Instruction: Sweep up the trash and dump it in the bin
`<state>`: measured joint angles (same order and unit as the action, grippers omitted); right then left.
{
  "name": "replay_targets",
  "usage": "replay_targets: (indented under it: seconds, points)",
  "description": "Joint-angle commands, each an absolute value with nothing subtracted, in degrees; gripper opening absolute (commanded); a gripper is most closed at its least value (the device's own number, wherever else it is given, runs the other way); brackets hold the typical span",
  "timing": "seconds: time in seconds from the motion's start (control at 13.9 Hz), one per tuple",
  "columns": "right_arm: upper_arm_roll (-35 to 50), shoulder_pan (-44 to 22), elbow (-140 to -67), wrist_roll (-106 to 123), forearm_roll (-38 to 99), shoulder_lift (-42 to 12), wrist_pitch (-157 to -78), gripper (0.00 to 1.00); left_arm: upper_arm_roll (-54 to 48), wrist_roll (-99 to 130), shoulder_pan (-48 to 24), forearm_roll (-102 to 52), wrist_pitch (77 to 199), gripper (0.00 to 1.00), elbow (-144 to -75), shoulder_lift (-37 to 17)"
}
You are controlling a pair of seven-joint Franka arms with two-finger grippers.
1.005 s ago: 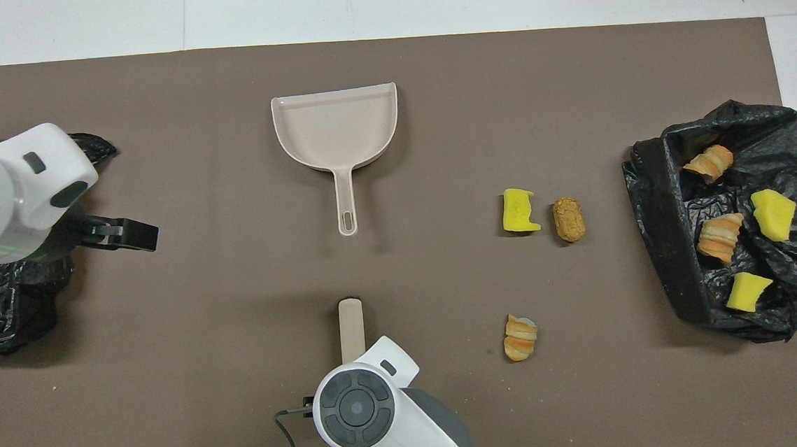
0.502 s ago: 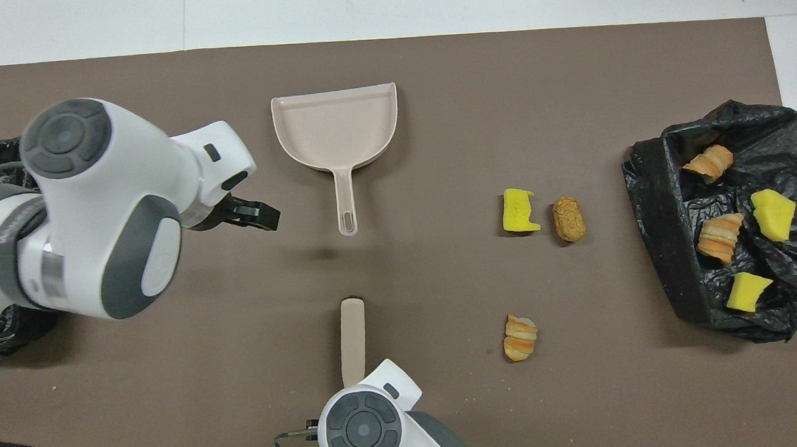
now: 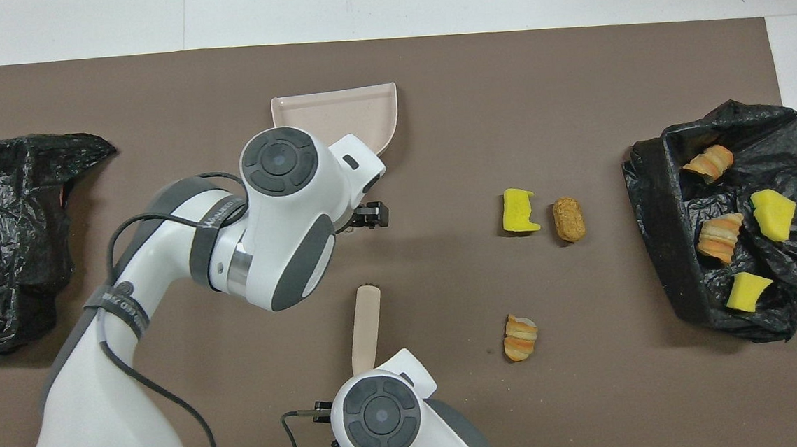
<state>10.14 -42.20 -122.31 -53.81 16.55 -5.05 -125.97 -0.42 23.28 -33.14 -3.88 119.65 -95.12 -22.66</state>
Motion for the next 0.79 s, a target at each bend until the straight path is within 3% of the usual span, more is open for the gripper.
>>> replay_targets:
  seconds: [0.0,0.14,0.29,0.72]
  points:
    - [10.5,-37.0,-124.4,-56.1,16.0,3.2,-119.0,0.00,0.6,27.3,-35.0,-4.0,120.2,0.85,-89.7,-28.3]
    - [10.5,-33.2,-126.2,-56.1,15.7,8.1,-114.5,0.00,0.7,27.3,-34.8,-3.7,119.7,0.37,-89.0,-28.4]
    - [10.5,-31.2,-129.5,-56.9,14.4,11.7,-112.1,0.00,0.9,27.4,-34.5,-3.8,120.4,0.00,-89.0,-28.4]
    - [10.8,-24.3,-134.0,-66.5,12.5,15.2,-101.9,0.00,1.5,25.4,-31.4,-3.6,119.6,0.00,-88.9,-26.1]
